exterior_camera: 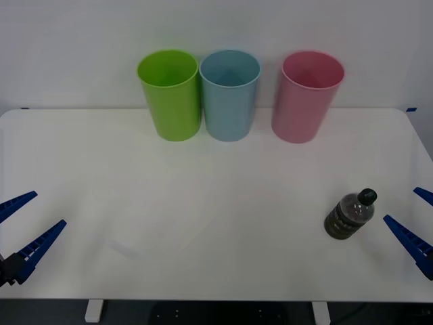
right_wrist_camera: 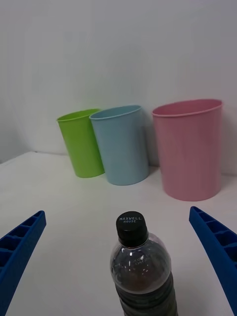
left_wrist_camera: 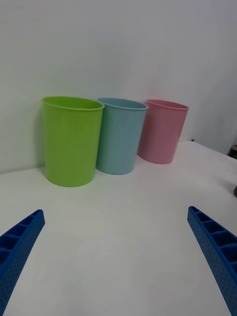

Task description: Grasp the object on the table and drop it into the matching bin: aluminum can to the light blue bin, PET bottle to the pink bin.

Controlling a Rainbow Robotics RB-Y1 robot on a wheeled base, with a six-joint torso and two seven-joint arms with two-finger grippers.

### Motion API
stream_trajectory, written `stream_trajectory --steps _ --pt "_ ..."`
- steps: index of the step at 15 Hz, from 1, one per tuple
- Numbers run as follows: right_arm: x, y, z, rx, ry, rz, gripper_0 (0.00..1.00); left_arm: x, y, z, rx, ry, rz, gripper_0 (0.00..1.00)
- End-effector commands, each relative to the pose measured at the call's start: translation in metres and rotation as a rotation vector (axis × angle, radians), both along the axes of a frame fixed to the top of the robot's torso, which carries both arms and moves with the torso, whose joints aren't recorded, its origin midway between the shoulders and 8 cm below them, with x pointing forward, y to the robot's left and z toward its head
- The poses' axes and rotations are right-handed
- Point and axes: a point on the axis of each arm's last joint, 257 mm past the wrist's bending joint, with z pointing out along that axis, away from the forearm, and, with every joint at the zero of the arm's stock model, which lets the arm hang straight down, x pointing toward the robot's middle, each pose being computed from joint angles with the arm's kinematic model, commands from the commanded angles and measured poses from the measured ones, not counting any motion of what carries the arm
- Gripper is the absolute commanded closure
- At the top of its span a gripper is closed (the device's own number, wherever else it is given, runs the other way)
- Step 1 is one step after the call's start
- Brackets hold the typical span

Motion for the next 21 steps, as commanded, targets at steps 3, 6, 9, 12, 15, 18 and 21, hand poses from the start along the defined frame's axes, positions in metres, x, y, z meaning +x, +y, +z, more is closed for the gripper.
stream_trajectory --steps 3,6,9,12,15,18,21 --pt "-0.011 -0.007 -0.016 -0.028 0.049 -0.005 0.0 0.0 0.0 0.0 0.0 0.0 0.0 0.0" --pt "-0.017 -0.015 -0.027 -0.074 0.058 -0.019 0.0 0.0 0.0 0.0 0.0 0.0 0.0 0.0" --pt "-0.02 -0.028 -0.045 -0.161 0.036 -0.043 0.0 0.0 0.0 0.0 0.0 0.0 0.0 0.0" --pt "-0.024 -0.033 -0.063 -0.191 0.05 -0.054 0.0 0.0 0.0 0.0 0.0 0.0 0.0 0.0" --pt "-0.027 -0.037 -0.079 -0.181 0.084 -0.062 0.0 0.0 0.0 0.0 0.0 0.0 0.0 0.0" --pt "-0.028 -0.037 -0.094 -0.177 0.106 -0.066 0.0 0.0 0.0 0.0 0.0 0.0 0.0 0.0" --pt "-0.021 -0.037 -0.105 -0.21 0.087 -0.071 0.0 0.0 0.0 0.0 0.0 0.0 0.0 0.0"
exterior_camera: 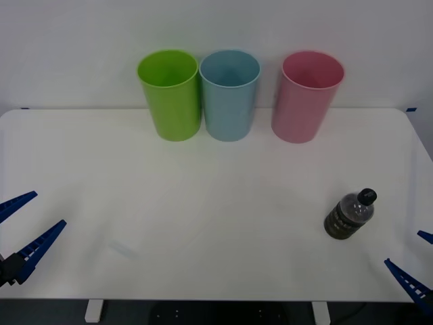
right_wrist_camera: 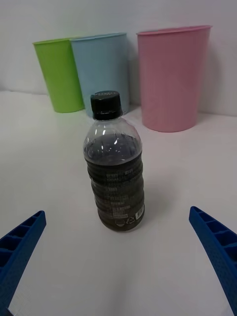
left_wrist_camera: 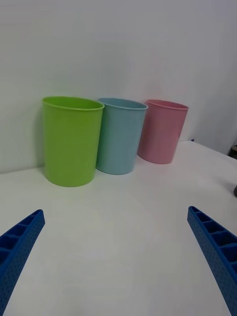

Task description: Grasp the object on the table and drop it into the matching bin: aluminum can to the light blue bin, PET bottle to the pink bin.

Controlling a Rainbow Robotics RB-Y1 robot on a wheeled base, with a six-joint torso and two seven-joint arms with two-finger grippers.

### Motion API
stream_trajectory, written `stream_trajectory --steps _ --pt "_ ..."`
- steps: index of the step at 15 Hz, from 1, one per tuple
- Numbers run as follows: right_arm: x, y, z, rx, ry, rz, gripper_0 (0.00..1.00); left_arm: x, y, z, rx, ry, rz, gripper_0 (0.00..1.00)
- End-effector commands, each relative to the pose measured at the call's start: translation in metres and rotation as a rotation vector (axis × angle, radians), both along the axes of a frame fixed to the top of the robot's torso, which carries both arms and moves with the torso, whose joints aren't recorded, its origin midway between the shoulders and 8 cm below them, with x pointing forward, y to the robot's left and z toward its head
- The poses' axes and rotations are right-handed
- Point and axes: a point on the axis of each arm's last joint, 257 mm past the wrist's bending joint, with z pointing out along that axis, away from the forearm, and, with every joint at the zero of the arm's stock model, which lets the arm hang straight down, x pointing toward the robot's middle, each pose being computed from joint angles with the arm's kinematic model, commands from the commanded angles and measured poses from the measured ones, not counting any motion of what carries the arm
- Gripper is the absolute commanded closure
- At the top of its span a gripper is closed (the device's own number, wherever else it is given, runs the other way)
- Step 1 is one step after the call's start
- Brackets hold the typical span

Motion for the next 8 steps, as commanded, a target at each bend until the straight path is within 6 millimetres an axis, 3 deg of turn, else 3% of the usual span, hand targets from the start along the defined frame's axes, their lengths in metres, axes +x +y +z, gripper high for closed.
stream_trajectory --steps 1,8 --pt "0.008 0.0 -0.011 -0.04 -0.023 -0.004 0.0 0.0 0.0 0.0 0.0 0.0 0.0 0.0" --pt "0.03 0.006 -0.033 -0.032 0.001 -0.032 0.0 0.0 0.0 0.0 0.0 0.0 0.0 0.0"
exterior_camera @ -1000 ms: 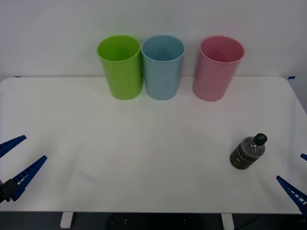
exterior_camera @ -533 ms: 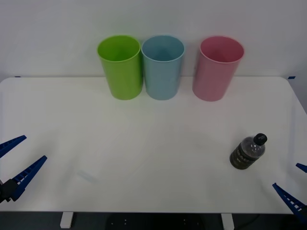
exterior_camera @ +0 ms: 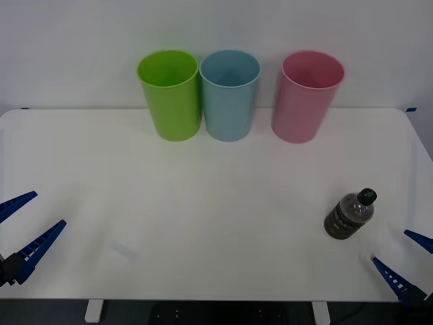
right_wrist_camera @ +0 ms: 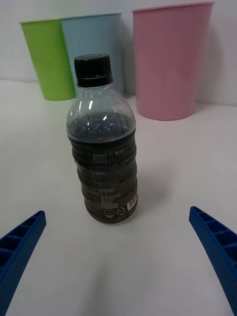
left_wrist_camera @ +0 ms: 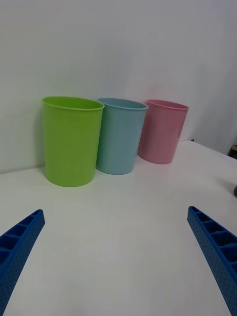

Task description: Grasp the object on the table and drop it into the matching bin: aluminum can to the light blue bin, PET bottle to the pink bin.

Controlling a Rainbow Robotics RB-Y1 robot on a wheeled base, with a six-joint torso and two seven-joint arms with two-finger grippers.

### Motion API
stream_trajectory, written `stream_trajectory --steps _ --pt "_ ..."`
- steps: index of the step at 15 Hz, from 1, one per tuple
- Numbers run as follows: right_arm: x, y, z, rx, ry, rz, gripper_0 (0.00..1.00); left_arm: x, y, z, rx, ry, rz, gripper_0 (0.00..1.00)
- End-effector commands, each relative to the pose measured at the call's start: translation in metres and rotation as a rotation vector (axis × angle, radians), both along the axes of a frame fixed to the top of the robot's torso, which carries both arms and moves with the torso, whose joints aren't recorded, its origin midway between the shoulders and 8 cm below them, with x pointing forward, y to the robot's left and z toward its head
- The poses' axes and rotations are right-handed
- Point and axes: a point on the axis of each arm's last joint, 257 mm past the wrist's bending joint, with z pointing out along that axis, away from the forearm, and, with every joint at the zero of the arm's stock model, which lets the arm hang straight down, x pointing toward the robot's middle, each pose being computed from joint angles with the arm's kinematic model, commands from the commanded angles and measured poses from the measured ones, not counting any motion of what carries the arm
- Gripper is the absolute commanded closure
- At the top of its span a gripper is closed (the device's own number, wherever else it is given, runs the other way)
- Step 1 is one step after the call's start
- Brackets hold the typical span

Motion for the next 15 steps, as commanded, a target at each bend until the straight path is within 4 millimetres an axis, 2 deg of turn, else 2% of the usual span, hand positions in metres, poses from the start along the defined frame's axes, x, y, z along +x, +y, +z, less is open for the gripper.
stream_trajectory --steps 1,15 --pt "0.01 0.006 -0.004 -0.003 -0.001 -0.01 0.0 0.0 0.0 0.0 0.0 0.0 0.0 0.0" --pt "0.063 0.049 -0.008 0.009 -0.026 -0.029 0.0 0.0 0.0 0.0 0.0 0.0 0.0 0.0"
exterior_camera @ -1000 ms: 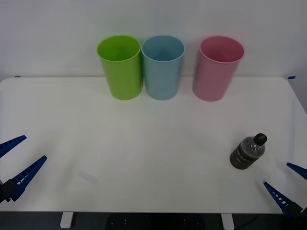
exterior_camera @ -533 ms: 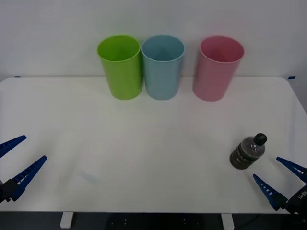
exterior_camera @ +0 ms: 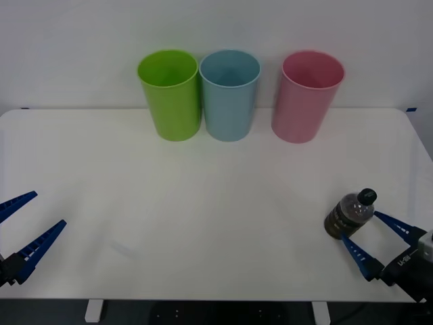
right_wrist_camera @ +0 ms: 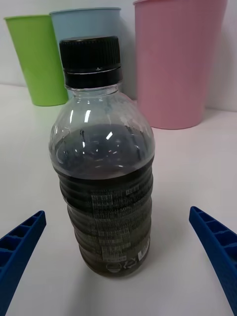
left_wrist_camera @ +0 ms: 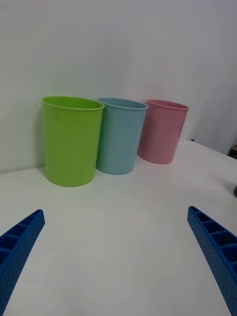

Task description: Grasp the object on the table and drop it into the matching bin: aluminum can to the light blue bin, PET bottle to the pink bin.

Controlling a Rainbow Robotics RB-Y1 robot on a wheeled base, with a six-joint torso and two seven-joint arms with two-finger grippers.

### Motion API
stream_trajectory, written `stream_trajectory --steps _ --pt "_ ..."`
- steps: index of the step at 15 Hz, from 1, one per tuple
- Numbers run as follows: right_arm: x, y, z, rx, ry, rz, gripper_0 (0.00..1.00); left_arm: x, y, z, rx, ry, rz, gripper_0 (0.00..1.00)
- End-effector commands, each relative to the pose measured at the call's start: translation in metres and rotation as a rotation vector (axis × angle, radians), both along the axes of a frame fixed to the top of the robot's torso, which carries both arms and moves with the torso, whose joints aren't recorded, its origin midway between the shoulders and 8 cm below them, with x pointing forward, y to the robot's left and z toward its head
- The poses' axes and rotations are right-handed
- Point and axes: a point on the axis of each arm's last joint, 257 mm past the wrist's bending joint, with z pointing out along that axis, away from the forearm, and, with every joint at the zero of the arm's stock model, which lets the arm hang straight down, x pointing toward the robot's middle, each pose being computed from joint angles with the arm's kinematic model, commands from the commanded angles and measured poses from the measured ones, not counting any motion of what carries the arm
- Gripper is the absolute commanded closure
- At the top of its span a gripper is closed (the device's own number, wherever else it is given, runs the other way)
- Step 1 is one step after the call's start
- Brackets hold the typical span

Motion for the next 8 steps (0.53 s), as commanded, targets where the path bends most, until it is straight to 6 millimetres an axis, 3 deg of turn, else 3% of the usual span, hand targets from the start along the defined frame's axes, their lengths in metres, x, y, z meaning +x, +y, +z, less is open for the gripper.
stream_trajectory --steps 1,8 --pt "0.01 0.009 -0.001 -0.004 0.0 0.001 0.0 0.0 0.0 0.0 0.0 0.0 0.0 0.0" --pt "0.03 0.025 -0.001 -0.02 -0.002 0.0 0.0 0.0 0.0 0.0 0.0 0.0 0.0 0.0"
